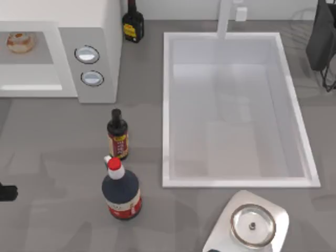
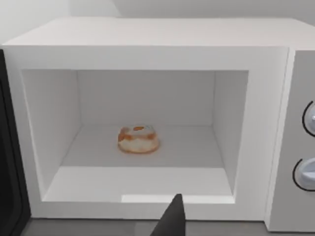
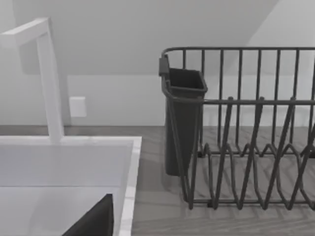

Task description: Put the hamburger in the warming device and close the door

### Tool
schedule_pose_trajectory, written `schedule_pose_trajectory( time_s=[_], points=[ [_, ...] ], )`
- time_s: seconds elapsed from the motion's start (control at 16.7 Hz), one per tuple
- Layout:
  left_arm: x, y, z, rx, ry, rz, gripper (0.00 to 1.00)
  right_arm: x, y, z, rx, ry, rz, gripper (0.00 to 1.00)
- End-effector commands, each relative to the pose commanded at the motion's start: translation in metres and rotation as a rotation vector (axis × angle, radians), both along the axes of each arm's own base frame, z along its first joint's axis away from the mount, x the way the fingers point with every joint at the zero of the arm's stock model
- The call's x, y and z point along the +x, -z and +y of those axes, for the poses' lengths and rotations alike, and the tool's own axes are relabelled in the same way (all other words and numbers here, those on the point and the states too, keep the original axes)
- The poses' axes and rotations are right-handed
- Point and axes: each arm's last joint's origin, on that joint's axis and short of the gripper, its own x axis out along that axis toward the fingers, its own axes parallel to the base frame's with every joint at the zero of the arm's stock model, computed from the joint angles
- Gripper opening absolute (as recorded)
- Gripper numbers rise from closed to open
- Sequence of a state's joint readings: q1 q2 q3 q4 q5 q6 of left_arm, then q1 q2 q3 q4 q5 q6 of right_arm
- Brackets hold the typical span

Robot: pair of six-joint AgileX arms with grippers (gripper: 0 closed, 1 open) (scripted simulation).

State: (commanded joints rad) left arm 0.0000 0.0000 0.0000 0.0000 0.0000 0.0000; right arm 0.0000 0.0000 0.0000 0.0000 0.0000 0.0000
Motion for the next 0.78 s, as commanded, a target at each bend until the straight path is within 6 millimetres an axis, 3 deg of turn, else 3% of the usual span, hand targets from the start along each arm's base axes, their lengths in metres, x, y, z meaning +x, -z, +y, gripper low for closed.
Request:
schedule_pose_trajectory(
  time_s=[0.3,0.78],
  points=[
    [0.0,0.0,0.0,0.0,0.0,0.0,0.02,0.0,0.0,0.0,0.0,0.0,0.0,1.0],
    [0.0,0.0,0.0,0.0,0.0,0.0,0.0,0.0,0.0,0.0,0.0,0.0,0.0,1.0]
  ],
)
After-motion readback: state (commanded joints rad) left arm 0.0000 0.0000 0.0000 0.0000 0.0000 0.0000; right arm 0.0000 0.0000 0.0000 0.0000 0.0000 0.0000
